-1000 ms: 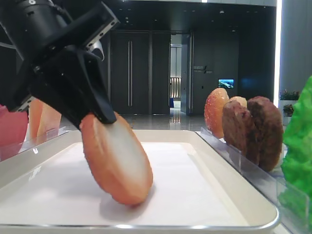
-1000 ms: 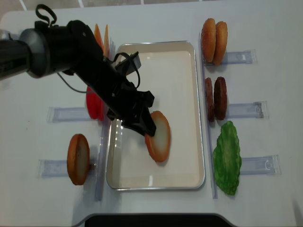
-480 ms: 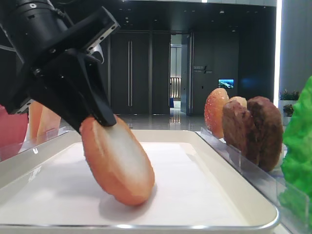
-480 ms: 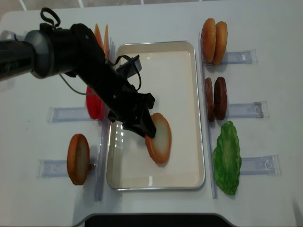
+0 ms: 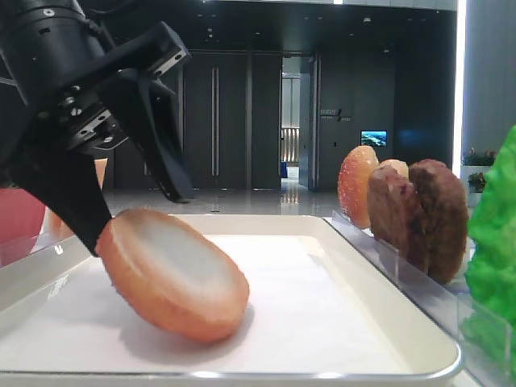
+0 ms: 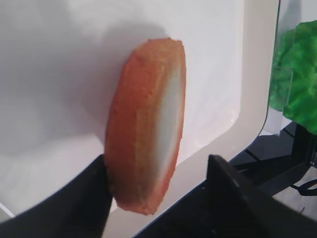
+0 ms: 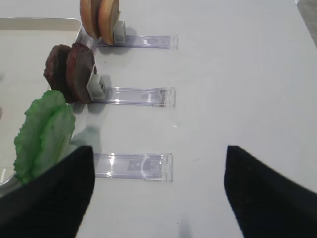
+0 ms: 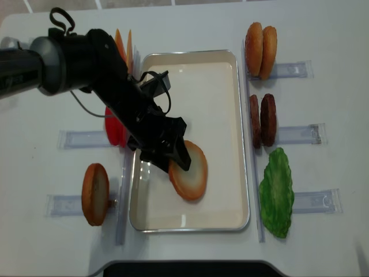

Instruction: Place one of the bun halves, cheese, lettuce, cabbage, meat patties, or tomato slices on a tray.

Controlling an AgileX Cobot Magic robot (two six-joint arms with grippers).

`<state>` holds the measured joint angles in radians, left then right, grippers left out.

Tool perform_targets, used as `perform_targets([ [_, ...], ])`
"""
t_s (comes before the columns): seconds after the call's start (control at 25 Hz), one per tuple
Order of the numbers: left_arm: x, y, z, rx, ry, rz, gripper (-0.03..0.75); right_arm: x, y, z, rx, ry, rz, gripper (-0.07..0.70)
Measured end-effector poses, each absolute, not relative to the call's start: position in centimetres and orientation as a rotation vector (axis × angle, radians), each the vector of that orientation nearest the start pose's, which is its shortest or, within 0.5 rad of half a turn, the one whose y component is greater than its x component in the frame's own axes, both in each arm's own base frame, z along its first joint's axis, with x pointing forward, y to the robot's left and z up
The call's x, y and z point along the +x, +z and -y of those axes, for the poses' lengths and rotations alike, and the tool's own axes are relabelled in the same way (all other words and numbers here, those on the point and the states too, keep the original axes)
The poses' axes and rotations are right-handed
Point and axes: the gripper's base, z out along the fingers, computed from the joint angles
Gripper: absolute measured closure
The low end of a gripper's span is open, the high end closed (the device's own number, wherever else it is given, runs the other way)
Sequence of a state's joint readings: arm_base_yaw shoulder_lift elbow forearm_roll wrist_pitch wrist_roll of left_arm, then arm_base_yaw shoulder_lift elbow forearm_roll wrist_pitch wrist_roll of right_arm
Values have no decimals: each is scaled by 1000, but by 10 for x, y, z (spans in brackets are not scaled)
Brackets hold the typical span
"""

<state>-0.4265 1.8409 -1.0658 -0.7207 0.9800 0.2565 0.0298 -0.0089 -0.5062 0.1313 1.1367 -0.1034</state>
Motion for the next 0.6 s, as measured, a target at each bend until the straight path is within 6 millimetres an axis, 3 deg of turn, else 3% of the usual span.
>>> perform_targets([
  [0.2, 279, 172, 175, 388, -789, -3165, 166, -11, 273, -11, -152, 117, -2094, 113],
  [0.6, 284, 204, 163, 422, -534, -3199, 150, -11, 273, -11, -152, 119, -2094, 113],
])
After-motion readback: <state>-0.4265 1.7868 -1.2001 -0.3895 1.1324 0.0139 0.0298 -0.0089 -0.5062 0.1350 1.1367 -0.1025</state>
